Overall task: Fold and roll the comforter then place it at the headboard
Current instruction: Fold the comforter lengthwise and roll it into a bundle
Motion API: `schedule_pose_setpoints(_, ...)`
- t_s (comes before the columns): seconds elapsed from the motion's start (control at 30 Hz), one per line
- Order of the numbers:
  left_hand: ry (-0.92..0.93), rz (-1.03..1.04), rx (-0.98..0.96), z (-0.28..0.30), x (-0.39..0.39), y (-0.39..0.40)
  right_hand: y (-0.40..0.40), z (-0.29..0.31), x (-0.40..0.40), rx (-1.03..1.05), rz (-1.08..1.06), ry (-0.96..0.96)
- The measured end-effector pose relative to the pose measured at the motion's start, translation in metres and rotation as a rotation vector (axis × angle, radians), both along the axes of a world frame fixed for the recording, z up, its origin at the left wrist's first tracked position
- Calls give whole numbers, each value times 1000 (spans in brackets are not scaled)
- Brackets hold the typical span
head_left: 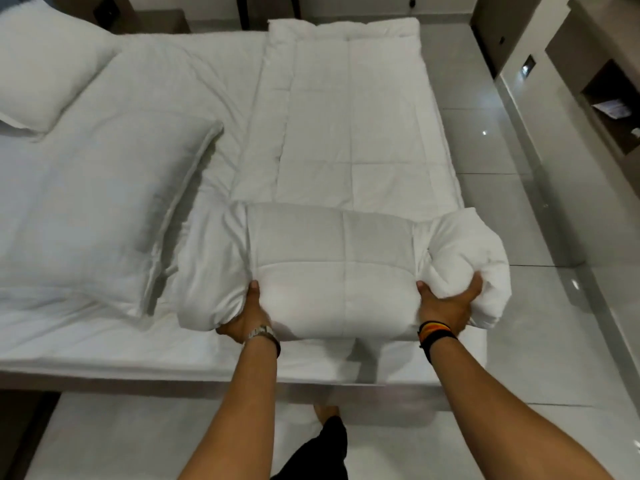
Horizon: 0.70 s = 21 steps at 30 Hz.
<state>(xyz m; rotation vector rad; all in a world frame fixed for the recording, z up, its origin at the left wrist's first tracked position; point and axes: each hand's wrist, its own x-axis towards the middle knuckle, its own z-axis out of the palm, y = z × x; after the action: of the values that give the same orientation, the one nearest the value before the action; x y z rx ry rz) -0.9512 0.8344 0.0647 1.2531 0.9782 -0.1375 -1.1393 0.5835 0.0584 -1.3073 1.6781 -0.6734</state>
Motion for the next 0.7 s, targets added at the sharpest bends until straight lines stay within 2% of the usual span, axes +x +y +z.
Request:
schedule_pose_setpoints(0.13,-25,-7,28,24,-47,31,31,21,-51,-44,101,-27)
schedule_pose_setpoints(0.27,6,29,84,41,-137,83,80,42,-131,-23,180,24)
schedule_pose_setpoints(0.43,217,80,73,59,-237,144,133,51,-218,60,187,138)
schedule_pose_setpoints(0.5,267,51,117,67,-241,145,130,55,-215,85,165,127)
schedule_pose_setpoints(0.57,194,52,99,85,-228,135,114,69,-199,65,147,54)
schedule_pose_setpoints(0.7,-149,-78,36,112,-155,91,50,102,-129,9,235,-243)
